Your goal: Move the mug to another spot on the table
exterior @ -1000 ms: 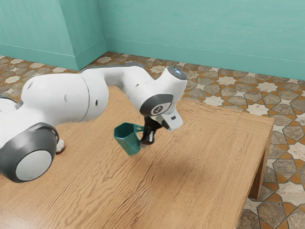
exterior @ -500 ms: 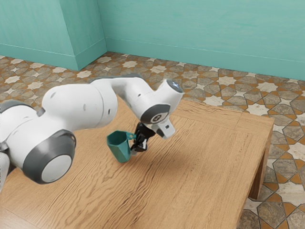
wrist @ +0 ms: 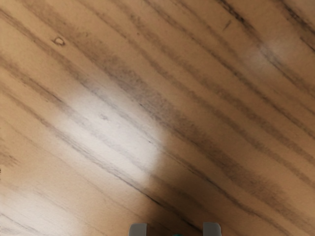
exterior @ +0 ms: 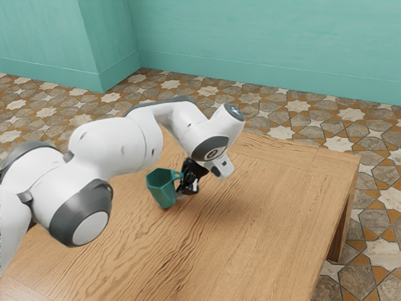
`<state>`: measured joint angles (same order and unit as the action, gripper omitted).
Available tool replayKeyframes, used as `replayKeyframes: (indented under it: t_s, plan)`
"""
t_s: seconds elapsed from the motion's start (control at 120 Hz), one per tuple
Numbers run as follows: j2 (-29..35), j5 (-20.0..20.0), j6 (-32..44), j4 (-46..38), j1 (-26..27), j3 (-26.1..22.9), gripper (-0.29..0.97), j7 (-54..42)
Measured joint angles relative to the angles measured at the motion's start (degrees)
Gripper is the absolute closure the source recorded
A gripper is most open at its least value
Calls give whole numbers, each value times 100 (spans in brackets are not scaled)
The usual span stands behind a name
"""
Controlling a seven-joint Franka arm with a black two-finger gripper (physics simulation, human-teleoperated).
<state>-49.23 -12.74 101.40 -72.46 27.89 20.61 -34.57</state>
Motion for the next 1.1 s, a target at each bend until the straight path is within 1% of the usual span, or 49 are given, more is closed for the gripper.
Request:
replayKeyframes:
  t_s: [0.267, 0.433, 0.542, 0.7, 0.908, 0.967, 1.0, 1.033, 1.1]
  plan:
    - [-182, 22, -58, 147, -56, 4, 77, 9]
    - [-190, 145, -149, 151, -55, 17, 41, -37]
    - [-190, 193, -188, 151, -55, 21, 25, -65]
    - [-191, 224, -239, 352, -55, 10, 12, -96]
    - [-151, 229, -364, 710, 45, -63, 4, -124]
    - [97, 274, -390, 674, 165, -64, 3, -130]
    - [446, 356, -394, 512, 251, -77, 3, -130]
    - [986, 468, -395, 145, 297, -172, 3, -113]
    - [2349, 693, -396, -972, 339, -444, 2, 28]
